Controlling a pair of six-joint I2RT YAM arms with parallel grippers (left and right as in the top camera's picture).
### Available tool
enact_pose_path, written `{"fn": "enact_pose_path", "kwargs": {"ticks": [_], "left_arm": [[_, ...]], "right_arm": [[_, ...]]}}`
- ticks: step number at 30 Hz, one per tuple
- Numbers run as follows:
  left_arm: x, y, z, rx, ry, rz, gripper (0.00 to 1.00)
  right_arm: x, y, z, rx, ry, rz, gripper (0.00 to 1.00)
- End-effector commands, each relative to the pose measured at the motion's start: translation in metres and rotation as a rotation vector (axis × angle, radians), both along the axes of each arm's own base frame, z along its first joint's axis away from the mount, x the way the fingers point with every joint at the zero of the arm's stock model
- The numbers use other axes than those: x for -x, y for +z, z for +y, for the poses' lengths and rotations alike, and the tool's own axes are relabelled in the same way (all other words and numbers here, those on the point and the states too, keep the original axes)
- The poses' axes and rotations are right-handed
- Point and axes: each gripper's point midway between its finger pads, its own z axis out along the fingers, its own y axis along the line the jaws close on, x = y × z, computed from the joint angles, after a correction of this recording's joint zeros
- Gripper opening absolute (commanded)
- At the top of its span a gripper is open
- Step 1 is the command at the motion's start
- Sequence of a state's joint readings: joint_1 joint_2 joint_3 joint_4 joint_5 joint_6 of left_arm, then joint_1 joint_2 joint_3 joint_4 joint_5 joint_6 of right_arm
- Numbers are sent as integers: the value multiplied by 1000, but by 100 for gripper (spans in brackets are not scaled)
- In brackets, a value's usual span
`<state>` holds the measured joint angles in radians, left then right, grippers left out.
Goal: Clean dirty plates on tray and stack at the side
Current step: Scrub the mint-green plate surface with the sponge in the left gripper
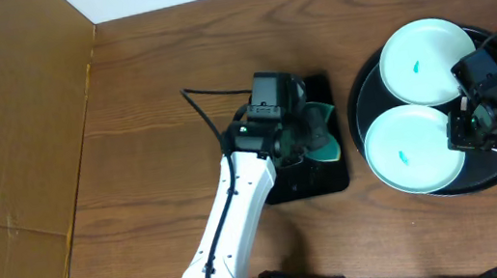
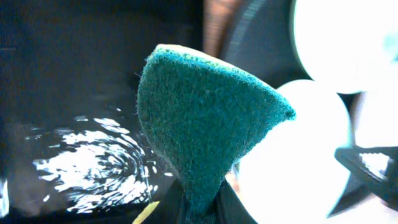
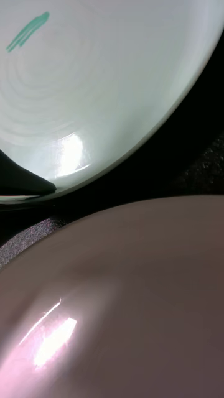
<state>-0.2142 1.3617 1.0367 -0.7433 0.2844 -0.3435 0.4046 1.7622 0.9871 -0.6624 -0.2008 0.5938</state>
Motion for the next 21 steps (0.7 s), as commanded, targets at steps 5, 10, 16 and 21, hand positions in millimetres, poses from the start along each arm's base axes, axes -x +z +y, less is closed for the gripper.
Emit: {"fn": "enact_pose_path", "kwargs": {"ticks": [5,10,16,21], "left_arm": [[4,14,-32,97,-68,-6,7],[5,11,-26,67,-58,1,7],[6,8,-21,33,-58,5,7],[6,8,-21,33,-58,4,7]], "right_arm": [[-15,-4,-23,134,-113,-62,1],[-20,-3,-23,133,-95,-83,1],[-31,4,-34,204,-42,-136,1],[-33,7,-36,226,-4,-148,1]]}}
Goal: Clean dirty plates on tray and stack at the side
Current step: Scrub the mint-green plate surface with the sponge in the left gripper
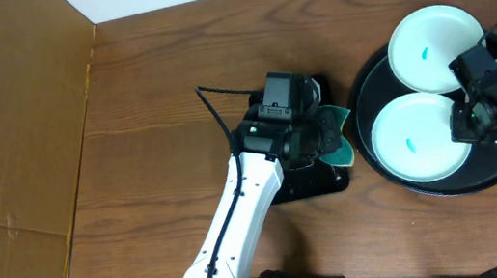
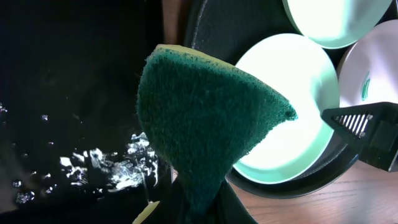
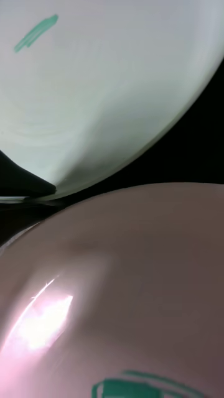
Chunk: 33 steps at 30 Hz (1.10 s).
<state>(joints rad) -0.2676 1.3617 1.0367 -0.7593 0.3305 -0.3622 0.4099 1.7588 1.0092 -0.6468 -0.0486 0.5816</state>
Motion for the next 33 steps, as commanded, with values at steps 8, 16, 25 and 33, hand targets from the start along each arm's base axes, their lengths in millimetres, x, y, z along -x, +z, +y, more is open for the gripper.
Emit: {"fn": "enact_pose_path", "kwargs": {"ticks": [8,16,25,33], "left_arm": [[-7,7,-8,2,-8,-30,7],[-6,-24,-69,29,-97,17,7],[-9,-77,-136,144,-134,115,7],[-4,-127,-157,196,-127,235,7]], "right_arm": [[4,1,4,12,105,10,1],[7,1,5,15,107,22,1],[8,1,5,14,107,26,1],[8,1,5,14,107,27,1]]}}
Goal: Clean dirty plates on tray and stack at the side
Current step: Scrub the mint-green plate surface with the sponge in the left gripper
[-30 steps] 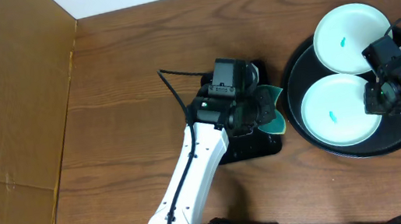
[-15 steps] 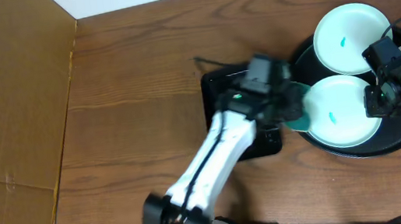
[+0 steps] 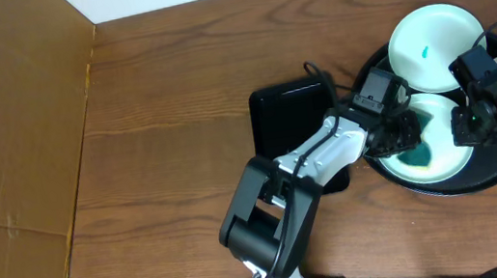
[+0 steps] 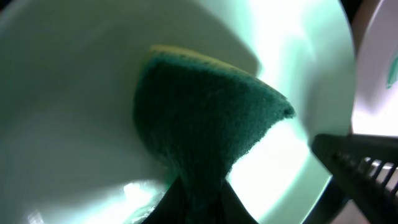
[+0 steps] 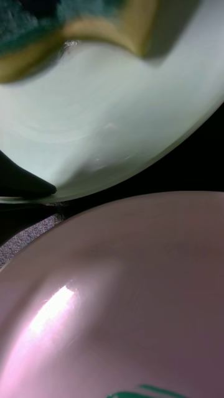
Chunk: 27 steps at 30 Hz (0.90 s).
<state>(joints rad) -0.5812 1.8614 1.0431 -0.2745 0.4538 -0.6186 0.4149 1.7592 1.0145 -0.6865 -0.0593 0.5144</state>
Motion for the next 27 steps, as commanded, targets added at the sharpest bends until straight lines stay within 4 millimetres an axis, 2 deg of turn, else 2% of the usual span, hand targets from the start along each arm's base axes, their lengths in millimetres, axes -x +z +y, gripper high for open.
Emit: {"fn": "enact_pose_path", "kwargs": {"ticks": [1,3,6,9,14,19,20,22,27], "left_arm": [[4,-15,-9,24,12,73,7],[3,-27,6,-53,44,81,8],[1,-40,47,-235,116,77,7],[-1,-43,80,-366,157,73,7],[-6,-40,105,-447,155,73,7],[-12,-36,103,-436,146,55,7],[-13,-35,97,-405,141,57,7],[-14,-32,81,-320,125,65,7],[-13,-17,18,-36,38,73,7]], "right_arm": [[0,1,5,1,35,-1,1],[0,1,5,1,35,-1,1],[1,1,4,3,35,4,1],[2,1,4,4,35,6,1],[2,1,4,4,35,6,1],[2,1,4,4,35,6,1],[2,1,4,4,35,6,1],[2,1,4,4,35,6,1],[2,1,4,4,35,6,1]]}}
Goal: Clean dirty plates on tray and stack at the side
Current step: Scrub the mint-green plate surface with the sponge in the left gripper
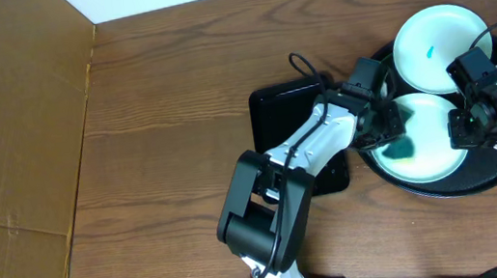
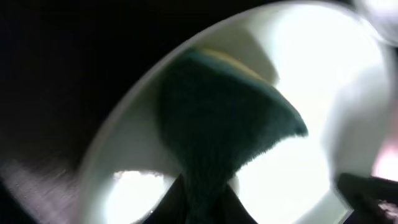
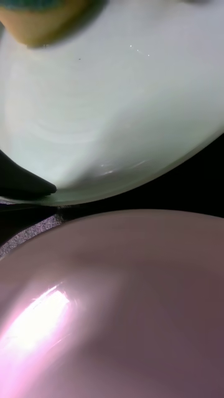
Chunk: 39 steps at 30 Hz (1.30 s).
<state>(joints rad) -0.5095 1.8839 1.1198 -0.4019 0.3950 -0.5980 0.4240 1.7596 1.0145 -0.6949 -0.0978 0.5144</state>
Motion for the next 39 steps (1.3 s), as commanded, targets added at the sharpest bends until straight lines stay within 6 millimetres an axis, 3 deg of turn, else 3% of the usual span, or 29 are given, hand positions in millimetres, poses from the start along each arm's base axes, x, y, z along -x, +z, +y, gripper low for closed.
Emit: {"fn": "enact_pose_path", "kwargs": {"ticks": [1,6,15,18,21,24,33,36,39], "left_arm": [[11,-15,-21,81,-35,56,7],[23,-11,-50,124,-78,44,7],[28,-14,-49,110,-88,55,7],[29,-26,-27,-21,-91,35,7],[29,-42,26,-305,-39,12,7],[30,-44,66,-516,-15,-7,7],[17,-12,96,-680,14,-47,7],[15,-9,93,-667,18,-48,7],[15,-13,75,-570,14,-33,7]], "right_arm": [[-4,0,-4,35,20,-18,1],[-4,0,-4,35,20,-18,1],[-1,0,-5,40,21,-6,1],[0,0,-6,43,21,0,1],[1,0,-6,46,21,5,1],[2,0,-7,47,21,9,1],[2,0,-7,47,21,9,1],[2,0,-7,47,21,9,1],[2,0,-7,47,21,9,1]]}}
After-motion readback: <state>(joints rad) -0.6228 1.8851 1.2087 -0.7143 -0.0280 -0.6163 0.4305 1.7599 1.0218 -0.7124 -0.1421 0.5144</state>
